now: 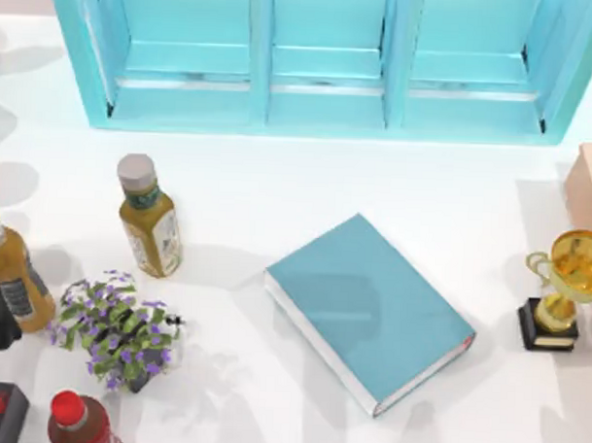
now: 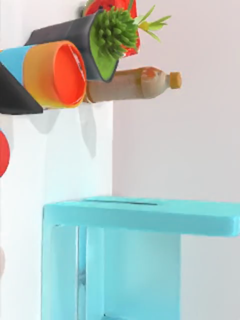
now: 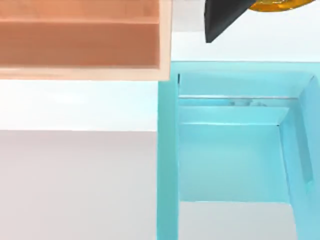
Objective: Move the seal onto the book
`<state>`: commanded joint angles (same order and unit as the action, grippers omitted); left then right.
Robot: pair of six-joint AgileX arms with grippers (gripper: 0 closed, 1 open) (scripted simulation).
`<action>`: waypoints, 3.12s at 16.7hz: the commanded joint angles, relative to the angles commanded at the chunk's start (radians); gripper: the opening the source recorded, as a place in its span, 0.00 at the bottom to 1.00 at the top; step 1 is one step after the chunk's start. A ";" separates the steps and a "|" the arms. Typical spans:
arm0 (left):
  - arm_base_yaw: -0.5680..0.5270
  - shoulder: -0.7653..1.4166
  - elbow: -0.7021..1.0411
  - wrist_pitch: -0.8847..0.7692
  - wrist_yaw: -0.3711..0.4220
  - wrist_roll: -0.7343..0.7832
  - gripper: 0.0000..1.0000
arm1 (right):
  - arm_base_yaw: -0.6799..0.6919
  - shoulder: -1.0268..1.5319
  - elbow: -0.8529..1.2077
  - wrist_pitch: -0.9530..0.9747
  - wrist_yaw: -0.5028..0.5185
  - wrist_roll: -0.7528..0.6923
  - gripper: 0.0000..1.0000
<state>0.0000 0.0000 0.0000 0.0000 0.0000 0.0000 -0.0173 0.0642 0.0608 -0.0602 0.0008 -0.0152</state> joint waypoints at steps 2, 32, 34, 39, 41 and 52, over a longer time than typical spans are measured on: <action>0.000 0.000 0.000 0.000 0.000 0.000 1.00 | -0.022 0.095 0.091 -0.086 0.001 -0.019 1.00; 0.000 0.000 0.000 0.000 0.000 0.000 1.00 | -0.269 1.794 1.421 -1.136 0.001 -0.257 1.00; 0.000 0.000 0.000 0.000 0.000 0.000 1.00 | -0.269 1.815 1.357 -1.041 0.001 -0.257 1.00; 0.000 0.000 0.000 0.000 0.000 0.000 1.00 | -0.269 1.866 1.212 -0.842 0.001 -0.257 1.00; 0.000 0.000 0.000 0.000 0.000 0.000 1.00 | -0.269 1.871 1.204 -0.832 0.001 -0.257 1.00; 0.000 0.000 0.000 0.000 0.000 0.000 1.00 | -0.269 1.871 1.204 -0.832 0.001 -0.257 0.32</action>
<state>0.0000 0.0000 0.0000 0.0000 0.0000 0.0000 -0.2866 1.9348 1.2644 -0.8925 0.0019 -0.2721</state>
